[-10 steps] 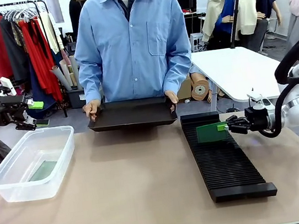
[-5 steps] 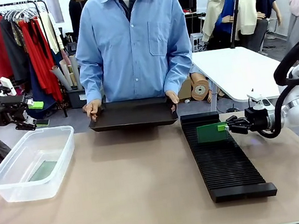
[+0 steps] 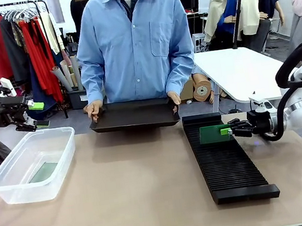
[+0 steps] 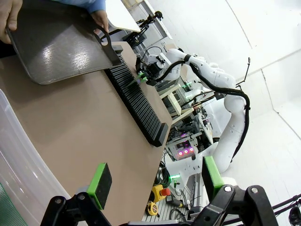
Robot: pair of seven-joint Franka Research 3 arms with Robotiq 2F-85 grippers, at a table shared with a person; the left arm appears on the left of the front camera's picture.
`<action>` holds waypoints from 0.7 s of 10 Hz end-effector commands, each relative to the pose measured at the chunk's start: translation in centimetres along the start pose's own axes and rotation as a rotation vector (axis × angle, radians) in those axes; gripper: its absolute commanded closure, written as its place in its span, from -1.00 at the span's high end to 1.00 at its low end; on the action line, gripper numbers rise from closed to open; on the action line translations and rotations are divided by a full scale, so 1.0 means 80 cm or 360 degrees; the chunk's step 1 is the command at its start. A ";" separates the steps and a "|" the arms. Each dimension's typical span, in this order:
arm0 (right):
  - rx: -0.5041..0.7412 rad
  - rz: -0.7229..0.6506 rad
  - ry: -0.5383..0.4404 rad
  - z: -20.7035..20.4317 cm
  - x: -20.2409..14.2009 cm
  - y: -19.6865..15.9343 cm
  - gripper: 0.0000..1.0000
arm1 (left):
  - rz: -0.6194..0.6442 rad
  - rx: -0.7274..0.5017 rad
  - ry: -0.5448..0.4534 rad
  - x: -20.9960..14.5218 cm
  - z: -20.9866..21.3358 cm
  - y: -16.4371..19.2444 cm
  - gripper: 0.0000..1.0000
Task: Sort PCBs into racks and boxes based on the side picked up.
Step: If the short side of the Blank PCB is picked up, insert it into the PCB Rack ; if the long side is picked up, place it in the Organizing box.
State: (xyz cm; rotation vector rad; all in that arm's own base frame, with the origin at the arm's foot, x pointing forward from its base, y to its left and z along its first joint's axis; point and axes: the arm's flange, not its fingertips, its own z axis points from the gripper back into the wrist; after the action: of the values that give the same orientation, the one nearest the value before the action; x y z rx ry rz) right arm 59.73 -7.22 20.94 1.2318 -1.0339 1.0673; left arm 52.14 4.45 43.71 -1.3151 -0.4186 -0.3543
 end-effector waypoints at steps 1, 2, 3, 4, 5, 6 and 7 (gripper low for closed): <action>0.0016 -0.0015 -0.0027 0.002 0.013 -0.006 0.48 | -0.0005 0.0000 -0.0004 0.001 0.001 -0.003 1.00; 0.0017 -0.0011 -0.0044 0.003 0.017 -0.006 0.87 | -0.0005 0.0000 -0.0004 0.001 0.001 -0.003 1.00; 0.0013 -0.0015 -0.0050 0.004 0.021 -0.006 1.00 | -0.0005 0.0000 -0.0004 0.001 0.001 -0.003 1.00; 0.0008 -0.0023 -0.0049 0.004 0.024 -0.007 1.00 | -0.0005 0.0000 -0.0004 0.001 0.001 -0.003 1.00; 0.0001 -0.0029 -0.0051 0.004 0.027 -0.008 1.00 | -0.0005 0.0000 -0.0004 0.001 0.001 -0.003 1.00; -0.0019 -0.0042 -0.0047 0.004 0.029 -0.009 1.00 | -0.0005 0.0000 -0.0004 0.001 0.001 -0.003 1.00; -0.0027 -0.0083 -0.0044 0.004 0.030 -0.010 1.00 | -0.0005 0.0000 -0.0004 0.001 0.001 -0.003 1.00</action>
State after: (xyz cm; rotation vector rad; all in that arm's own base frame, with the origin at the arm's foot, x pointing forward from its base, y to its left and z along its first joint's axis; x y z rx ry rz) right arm 60.19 -7.57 22.19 1.2421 -1.0392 1.0453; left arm 52.14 4.45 43.71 -1.3151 -0.4186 -0.3543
